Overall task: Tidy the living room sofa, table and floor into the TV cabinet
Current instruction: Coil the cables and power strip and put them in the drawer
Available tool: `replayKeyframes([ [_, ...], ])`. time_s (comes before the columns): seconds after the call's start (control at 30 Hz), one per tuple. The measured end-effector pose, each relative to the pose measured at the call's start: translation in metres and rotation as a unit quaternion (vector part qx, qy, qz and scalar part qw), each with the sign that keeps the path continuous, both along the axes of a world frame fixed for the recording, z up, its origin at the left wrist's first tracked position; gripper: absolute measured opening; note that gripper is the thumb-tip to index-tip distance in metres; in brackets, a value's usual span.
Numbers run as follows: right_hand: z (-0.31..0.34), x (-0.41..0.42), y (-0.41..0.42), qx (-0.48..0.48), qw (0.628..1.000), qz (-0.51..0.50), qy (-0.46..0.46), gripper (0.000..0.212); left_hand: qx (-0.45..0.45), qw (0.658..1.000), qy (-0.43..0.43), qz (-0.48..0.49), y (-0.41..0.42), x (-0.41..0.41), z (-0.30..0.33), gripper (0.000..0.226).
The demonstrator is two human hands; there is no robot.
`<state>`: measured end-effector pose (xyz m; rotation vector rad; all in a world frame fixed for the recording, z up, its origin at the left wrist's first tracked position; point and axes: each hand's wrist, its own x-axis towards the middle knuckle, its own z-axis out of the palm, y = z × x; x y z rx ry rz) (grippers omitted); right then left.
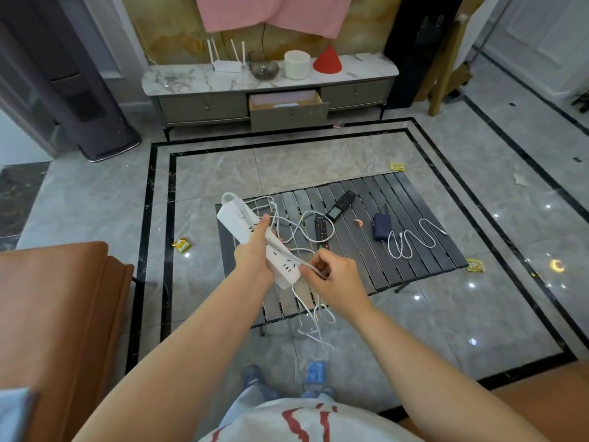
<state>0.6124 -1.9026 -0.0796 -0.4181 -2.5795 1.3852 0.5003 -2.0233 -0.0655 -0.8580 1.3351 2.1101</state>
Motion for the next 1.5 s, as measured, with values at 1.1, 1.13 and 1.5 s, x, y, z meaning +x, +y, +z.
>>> replayKeyframes([
  [1.1,0.014,-0.043,-0.020,-0.586,0.770,-0.172,-0.182,0.016,0.074,0.972,0.003,-0.222,-0.046,0.000,0.060,0.046],
  [1.13,0.020,-0.047,-0.019,-0.567,0.790,-0.180,-0.149,0.014,0.072,0.970,-0.003,-0.234,-0.048,0.001,0.058,0.046],
  [1.5,0.049,-0.060,-0.031,-0.120,0.987,0.010,0.106,0.034,0.065,0.939,0.012,-0.338,-0.049,0.011,0.054,0.026],
])
